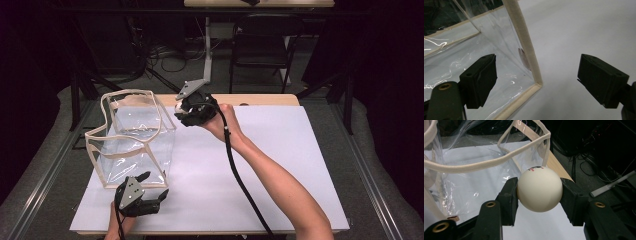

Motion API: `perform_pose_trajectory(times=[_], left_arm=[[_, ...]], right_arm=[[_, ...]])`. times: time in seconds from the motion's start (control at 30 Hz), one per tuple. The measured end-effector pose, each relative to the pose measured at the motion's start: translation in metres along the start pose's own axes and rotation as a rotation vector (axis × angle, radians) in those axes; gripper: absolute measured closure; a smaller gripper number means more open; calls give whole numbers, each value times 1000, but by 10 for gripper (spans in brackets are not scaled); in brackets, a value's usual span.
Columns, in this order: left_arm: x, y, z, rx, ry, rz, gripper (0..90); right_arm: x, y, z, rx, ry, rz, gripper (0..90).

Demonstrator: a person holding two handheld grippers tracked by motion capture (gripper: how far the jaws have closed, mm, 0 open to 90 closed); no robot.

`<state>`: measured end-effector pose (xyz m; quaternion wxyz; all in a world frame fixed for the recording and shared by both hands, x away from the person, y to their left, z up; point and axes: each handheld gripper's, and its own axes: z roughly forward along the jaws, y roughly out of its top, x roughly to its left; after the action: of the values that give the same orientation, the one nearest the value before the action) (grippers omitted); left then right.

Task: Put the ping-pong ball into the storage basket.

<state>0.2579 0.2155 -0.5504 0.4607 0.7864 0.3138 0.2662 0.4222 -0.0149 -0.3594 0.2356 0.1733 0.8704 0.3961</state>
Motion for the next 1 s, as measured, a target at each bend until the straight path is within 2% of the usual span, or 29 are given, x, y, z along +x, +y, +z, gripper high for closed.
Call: perform_pose_trajectory(times=[1.0], left_arm=[[0, 0, 0, -1, -2, -3, 160]], right_arm=[[8, 24, 2, -18, 8, -31, 508]])
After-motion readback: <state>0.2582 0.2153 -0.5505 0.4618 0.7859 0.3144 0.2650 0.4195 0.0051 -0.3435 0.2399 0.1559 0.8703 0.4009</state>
